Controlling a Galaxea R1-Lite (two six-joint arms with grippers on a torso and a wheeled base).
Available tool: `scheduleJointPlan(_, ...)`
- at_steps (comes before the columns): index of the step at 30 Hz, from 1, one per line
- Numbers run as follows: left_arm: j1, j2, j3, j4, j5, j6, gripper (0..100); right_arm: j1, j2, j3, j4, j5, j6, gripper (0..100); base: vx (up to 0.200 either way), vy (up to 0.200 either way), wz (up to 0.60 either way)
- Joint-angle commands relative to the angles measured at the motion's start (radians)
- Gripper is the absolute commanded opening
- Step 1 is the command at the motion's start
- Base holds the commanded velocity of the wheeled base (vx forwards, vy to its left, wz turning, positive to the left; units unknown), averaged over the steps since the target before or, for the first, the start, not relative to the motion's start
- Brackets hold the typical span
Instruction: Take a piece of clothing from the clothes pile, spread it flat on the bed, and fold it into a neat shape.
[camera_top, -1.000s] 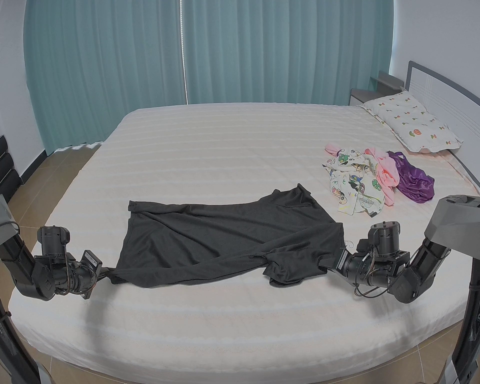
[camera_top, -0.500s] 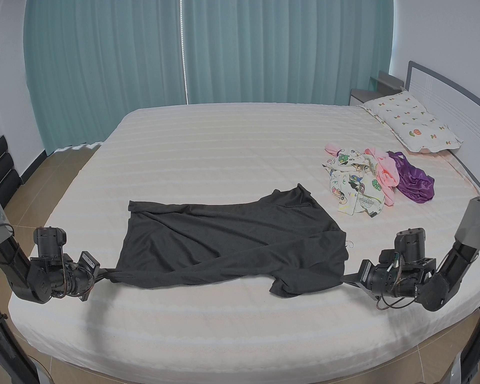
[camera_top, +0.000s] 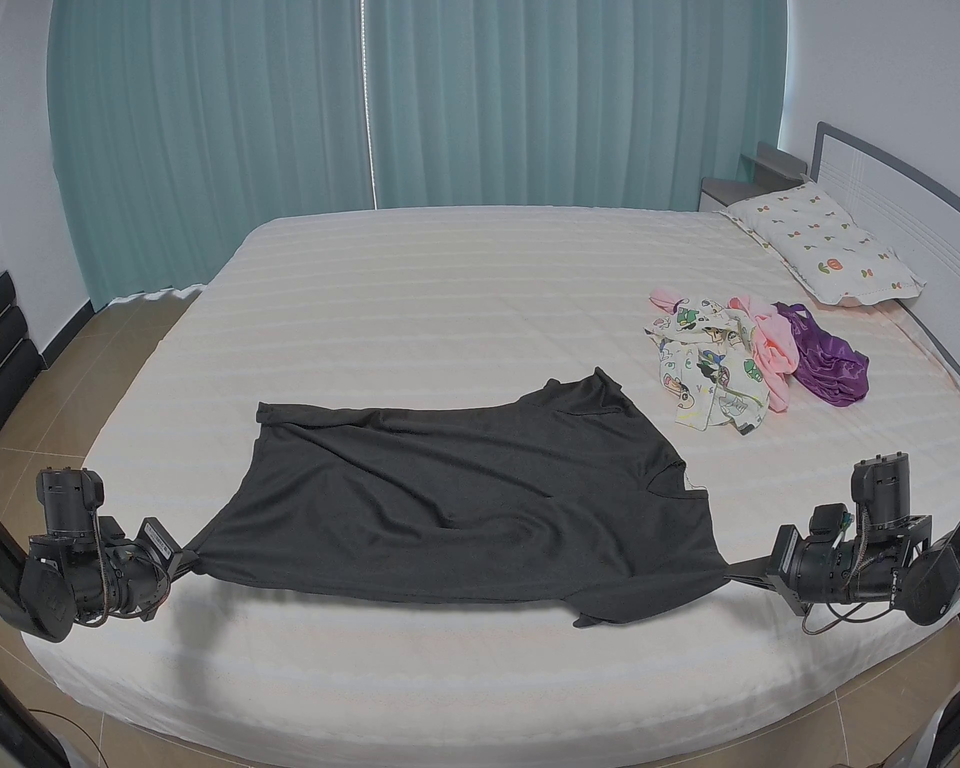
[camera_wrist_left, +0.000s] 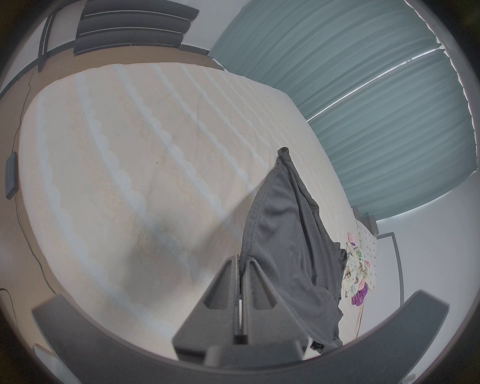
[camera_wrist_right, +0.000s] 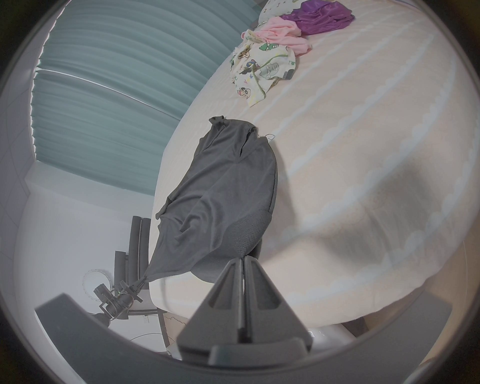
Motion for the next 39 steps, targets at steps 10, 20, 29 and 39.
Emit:
scheduleJointPlan(10, -0.007, -0.211, 0.013, 0.258, -0.003, 0.083, 0, -0.032, -0.166, -0.043, 0.234, 0.003, -0.055, 0, 0.0, 0.0, 0.0)
scheduleJointPlan(20, -0.005, -0.297, -0.004, 0.523, -0.003, 0.191, 0, -0.077, -0.267, -0.135, 0.513, 0.036, -0.112, 0, 0.0, 0.0, 0.0)
scheduleJointPlan(29, -0.004, -0.366, -0.031, 0.731, 0.0, 0.318, 0, -0.117, -0.259, -0.173, 0.703, 0.036, -0.199, 0, 0.0, 0.0, 0.0)
scheduleJointPlan(39, -0.004, -0.354, -0.031, 0.8, 0.0, 0.372, 0, -0.13, -0.209, -0.189, 0.835, 0.032, -0.303, 0, 0.0, 0.0, 0.0)
